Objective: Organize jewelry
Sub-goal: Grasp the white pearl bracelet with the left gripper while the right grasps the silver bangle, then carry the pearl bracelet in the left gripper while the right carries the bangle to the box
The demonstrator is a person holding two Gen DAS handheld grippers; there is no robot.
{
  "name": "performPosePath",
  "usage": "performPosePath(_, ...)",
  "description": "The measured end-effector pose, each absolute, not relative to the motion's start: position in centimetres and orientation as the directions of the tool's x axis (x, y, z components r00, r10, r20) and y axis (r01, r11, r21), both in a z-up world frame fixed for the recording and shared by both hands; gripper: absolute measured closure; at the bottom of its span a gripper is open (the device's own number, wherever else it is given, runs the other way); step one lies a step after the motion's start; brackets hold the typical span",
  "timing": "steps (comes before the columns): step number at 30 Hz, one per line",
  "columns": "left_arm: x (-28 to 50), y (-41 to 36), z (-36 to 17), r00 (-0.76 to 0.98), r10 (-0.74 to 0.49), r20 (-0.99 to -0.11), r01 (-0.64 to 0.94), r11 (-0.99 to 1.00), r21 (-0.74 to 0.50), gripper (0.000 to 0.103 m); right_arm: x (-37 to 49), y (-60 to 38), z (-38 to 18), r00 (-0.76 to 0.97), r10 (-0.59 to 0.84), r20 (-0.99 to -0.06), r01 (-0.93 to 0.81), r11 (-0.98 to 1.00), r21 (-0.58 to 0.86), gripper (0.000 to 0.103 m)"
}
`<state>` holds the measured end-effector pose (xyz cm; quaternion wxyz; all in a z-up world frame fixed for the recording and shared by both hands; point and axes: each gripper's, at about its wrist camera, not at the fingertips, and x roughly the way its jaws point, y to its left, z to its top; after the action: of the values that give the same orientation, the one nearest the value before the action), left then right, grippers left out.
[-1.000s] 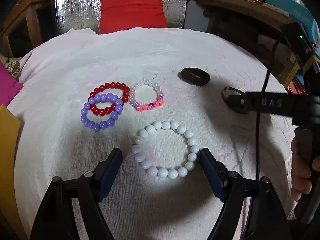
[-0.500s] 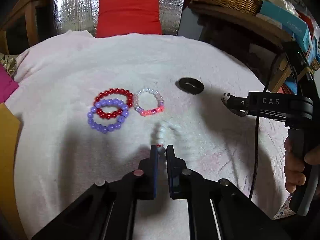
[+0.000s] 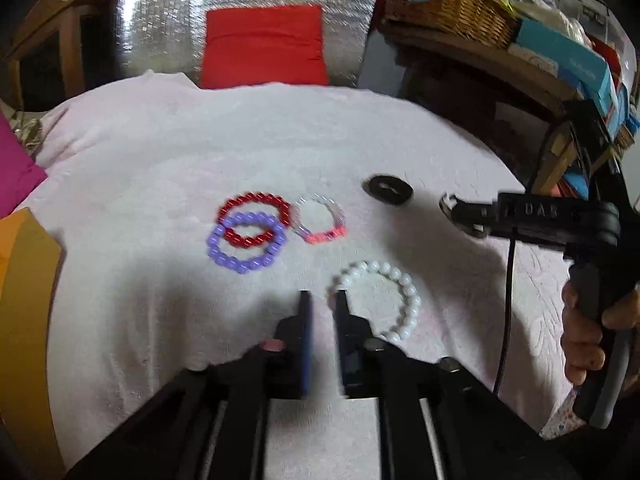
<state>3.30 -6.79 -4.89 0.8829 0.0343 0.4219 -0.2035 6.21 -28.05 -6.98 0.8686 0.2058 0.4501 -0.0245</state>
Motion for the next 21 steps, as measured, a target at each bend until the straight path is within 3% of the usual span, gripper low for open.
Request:
performPosePath(1, 3.3, -7.2, -5.2, 0.548, -0.326, -0.771, 0.392, 0.914, -0.108, 0.031, 6.2, -28.4, -7.0, 0.593, 0.140, -0.793, 0.235, 0.912, 0.336, 0.042)
performPosePath(2, 3.2, -7.6, -5.4, 0.546, -0.314, -0.777, 0.388, 0.917, -0.098, 0.017, 6.3, -28.7, -7.1, 0.593, 0.138, -0.793, 0.240, 0.910, 0.338, 0.042)
performPosePath(3, 3.1, -7.9, -5.5, 0.551, -0.307, -0.776, 0.386, 0.918, -0.089, 0.012, 6.3, -28.9, -7.2, 0.594, 0.136, -0.793, 0.244, 0.909, 0.338, 0.042)
performPosePath(12, 3.0, -12.7, -8.3, 0.542, -0.229, -0.808, 0.431, 0.902, 0.034, 0.013, 5.7, -31.4, -7.5, 0.587, 0.126, -0.800, 0.275, 0.898, 0.343, 0.042)
performPosePath(14, 3.1, -12.9, -8.4, 0.556, -0.241, -0.796, 0.426, 0.904, 0.023, 0.027, 5.5, -31.7, -7.5, 0.588, 0.128, -0.798, 0.277, 0.896, 0.347, 0.042)
performPosePath(16, 3.1, -12.8, -7.9, 0.563, -0.279, -0.778, 0.441, 0.897, -0.002, 0.080, 5.4, -31.8, -7.4, 0.591, 0.129, -0.796, 0.277, 0.895, 0.350, 0.042)
performPosePath(20, 3.2, -11.8, -7.5, 0.563, -0.319, -0.762, 0.440, 0.897, -0.051, 0.094, 5.3, -31.8, -7.3, 0.596, 0.132, -0.792, 0.271, 0.895, 0.354, 0.042)
performPosePath(21, 3.2, -11.6, -7.2, 0.565, -0.337, -0.753, 0.444, 0.894, -0.067, 0.094, 5.3, -31.8, -7.2, 0.597, 0.134, -0.791, 0.269, 0.895, 0.355, 0.042)
